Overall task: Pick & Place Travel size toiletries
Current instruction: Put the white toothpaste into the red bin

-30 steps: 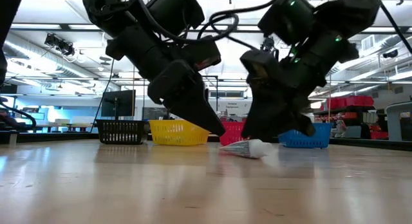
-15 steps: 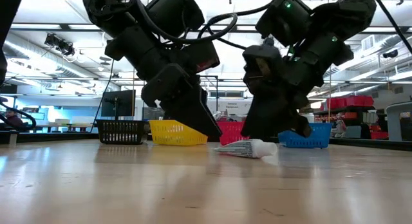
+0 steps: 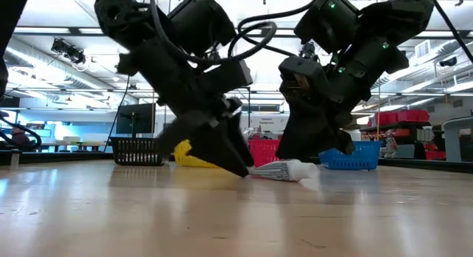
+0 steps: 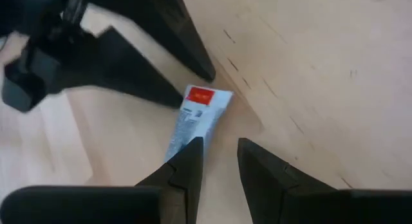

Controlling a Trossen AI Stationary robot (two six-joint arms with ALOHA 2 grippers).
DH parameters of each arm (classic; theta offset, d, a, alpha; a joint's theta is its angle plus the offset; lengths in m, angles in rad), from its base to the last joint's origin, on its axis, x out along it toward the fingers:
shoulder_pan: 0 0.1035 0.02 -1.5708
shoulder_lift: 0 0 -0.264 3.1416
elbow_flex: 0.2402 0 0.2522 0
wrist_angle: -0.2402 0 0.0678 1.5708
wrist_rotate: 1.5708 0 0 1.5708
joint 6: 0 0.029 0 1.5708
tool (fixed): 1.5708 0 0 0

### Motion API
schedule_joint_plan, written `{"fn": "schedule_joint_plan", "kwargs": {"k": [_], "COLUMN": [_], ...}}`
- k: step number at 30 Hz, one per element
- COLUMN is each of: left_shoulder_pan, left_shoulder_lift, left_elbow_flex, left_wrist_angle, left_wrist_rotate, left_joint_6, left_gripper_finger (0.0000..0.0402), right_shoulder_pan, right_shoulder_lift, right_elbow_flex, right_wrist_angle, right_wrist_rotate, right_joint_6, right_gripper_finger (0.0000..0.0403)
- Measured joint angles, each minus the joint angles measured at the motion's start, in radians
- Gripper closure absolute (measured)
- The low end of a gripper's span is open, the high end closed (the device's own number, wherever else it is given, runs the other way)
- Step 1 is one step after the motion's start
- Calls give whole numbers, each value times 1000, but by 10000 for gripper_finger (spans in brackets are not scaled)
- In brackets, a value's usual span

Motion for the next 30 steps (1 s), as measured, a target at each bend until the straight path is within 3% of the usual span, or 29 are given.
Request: {"fn": "schedule_joint_plan", "kwargs": {"k": [7,24,30], "left_shoulder_pan": [-32,-14,-30], "left_shoulder_lift": [42,45,45], "left_elbow_flex": [9,10,10], "left_wrist_angle": [56,116,114], "left_wrist_rotate": [-142,-70,-68], "left_joint_6": [42,175,234], "left_gripper_finger": [235,236,285], "right_shoulder_pan": [0,-4,-3], "right_shoulder_lift": [0,84,84], "right_elbow_flex": [0,0,0], "right_wrist_angle": [-1,126,119], "right_wrist_rotate": [-50,-79,-72], "right_joint_6": [-4,-22,-23], "right_gripper_finger": [296,299,300]}}
